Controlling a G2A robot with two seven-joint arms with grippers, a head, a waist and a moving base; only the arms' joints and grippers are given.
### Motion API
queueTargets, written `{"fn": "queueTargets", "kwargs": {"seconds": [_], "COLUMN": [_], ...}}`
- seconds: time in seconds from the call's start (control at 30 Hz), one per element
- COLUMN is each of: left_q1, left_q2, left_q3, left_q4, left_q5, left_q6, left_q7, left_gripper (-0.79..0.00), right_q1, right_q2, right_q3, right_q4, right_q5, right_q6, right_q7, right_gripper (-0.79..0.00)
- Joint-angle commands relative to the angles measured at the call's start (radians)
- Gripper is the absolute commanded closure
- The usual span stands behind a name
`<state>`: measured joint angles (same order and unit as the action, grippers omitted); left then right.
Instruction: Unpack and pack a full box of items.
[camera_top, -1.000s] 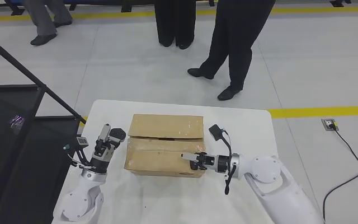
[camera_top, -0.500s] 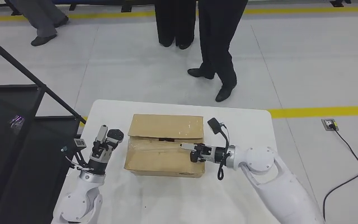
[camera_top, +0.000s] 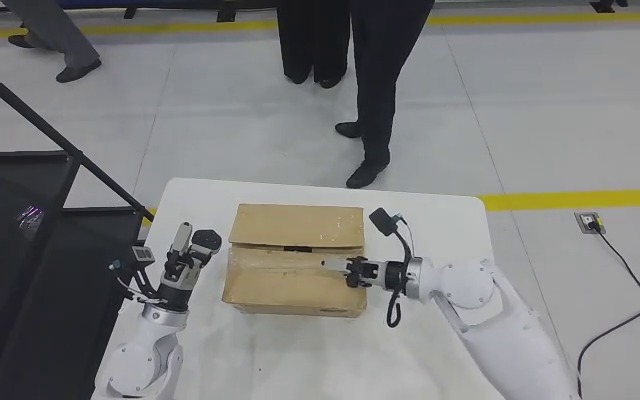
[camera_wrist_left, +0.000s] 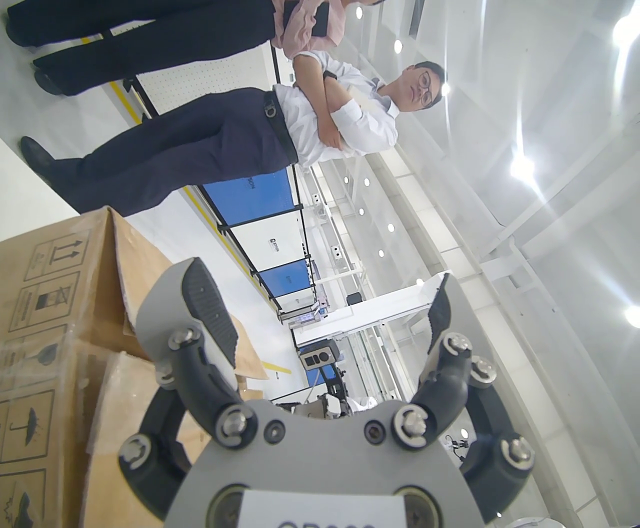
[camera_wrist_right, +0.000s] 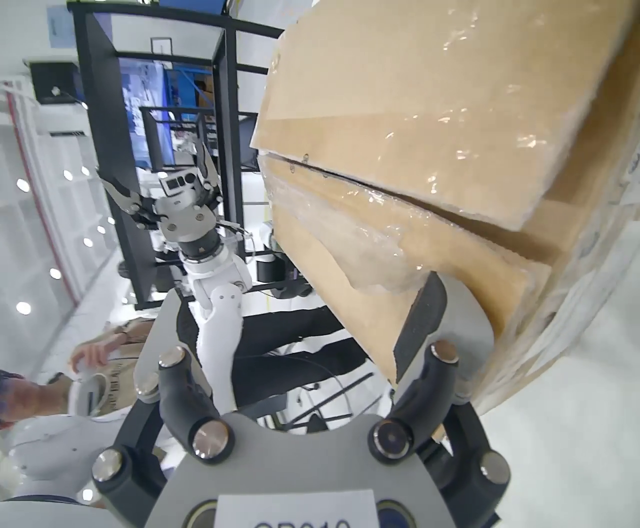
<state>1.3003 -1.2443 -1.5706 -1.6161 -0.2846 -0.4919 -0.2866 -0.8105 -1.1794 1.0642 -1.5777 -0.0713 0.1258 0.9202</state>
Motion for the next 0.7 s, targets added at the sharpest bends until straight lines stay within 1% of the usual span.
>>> {"fn": "queueTargets", "kwargs": {"seconds": [0.0, 0.1, 0.2, 0.23, 0.5, 0.53, 0.57, 0.6, 0.63, 0.67], "left_q1": [-0.001, -0.003, -0.004, -0.005, -0.008, -0.008, -0.008, -0.008, -0.009, -0.008], "left_q2": [0.0, 0.0, 0.0, 0.0, -0.001, -0.001, -0.002, -0.002, -0.002, -0.002], "left_q3": [0.0, -0.002, -0.003, -0.003, -0.001, -0.001, 0.0, 0.0, 0.0, 0.001], "left_q4": [0.001, 0.006, 0.009, 0.009, 0.013, 0.014, 0.015, 0.015, 0.016, 0.017], "left_q5": [-0.002, -0.002, -0.004, -0.004, -0.001, 0.0, 0.0, 0.001, 0.001, 0.001], "left_q6": [0.0, -0.001, 0.0, -0.001, -0.002, -0.002, -0.001, -0.001, -0.001, 0.0], "left_q7": [-0.002, -0.001, -0.001, -0.001, 0.001, 0.001, 0.002, 0.002, 0.002, 0.003], "left_gripper": [-0.785, -0.785, -0.785, -0.785, -0.785, -0.785, -0.785, -0.785, -0.785, -0.785], "right_q1": [-0.012, -0.044, -0.093, -0.109, -0.109, -0.118, -0.119, -0.116, -0.114, -0.114], "right_q2": [0.006, 0.019, 0.033, 0.036, 0.036, 0.036, 0.037, 0.039, 0.042, 0.043], "right_q3": [-0.004, 0.008, 0.038, 0.045, 0.045, 0.04, 0.034, 0.026, 0.018, 0.01], "right_q4": [-0.047, -0.118, -0.188, -0.199, -0.199, -0.199, -0.203, -0.208, -0.216, -0.231], "right_q5": [-0.096, -0.21, -0.323, -0.343, -0.343, -0.34, -0.348, -0.393, -0.459, -0.527], "right_q6": [-0.012, -0.085, -0.184, -0.194, -0.194, -0.213, -0.263, -0.321, -0.357, -0.37], "right_q7": [-0.01, -0.038, -0.082, -0.092, -0.092, -0.099, -0.104, -0.104, -0.106, -0.118], "right_gripper": [-0.785, -0.785, -0.785, -0.785, -0.785, -0.785, -0.785, -0.785, -0.785, -0.785]}}
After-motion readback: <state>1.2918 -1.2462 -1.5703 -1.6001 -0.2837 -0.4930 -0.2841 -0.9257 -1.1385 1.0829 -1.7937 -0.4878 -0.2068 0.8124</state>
